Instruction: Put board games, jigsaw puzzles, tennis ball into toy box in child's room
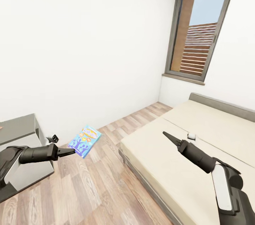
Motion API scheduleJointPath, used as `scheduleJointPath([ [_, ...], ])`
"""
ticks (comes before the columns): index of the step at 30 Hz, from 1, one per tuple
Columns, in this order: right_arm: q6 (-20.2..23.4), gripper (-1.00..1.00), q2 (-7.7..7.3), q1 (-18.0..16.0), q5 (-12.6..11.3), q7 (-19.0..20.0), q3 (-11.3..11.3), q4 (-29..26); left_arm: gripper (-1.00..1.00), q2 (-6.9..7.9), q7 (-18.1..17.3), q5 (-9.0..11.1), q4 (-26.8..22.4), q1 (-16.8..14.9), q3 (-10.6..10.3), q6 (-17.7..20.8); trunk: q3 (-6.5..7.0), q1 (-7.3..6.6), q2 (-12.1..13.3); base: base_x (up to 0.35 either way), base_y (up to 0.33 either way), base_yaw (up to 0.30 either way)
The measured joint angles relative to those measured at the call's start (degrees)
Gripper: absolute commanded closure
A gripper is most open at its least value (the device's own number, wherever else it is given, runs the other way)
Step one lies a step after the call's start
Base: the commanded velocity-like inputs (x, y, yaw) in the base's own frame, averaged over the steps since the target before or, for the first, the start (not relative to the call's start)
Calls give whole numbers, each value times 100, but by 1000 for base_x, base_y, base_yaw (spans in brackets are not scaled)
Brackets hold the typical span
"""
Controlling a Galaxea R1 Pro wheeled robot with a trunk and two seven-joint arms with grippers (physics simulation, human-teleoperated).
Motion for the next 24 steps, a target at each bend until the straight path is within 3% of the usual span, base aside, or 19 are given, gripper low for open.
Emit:
scheduleJointPath([
  [12, -113, -100, 5, 3, 3, 0, 1, 0, 100, -1, 0, 1, 0, -1, -4, -2, 308, -264, 483, 0, 0, 191],
  [24, -114, -100, 3, 3, 4, -1, 2, -2, 100, 0, -1, 12, -3, 1, 19, -21, 401, -266, 484, 17, -10, 195],
])
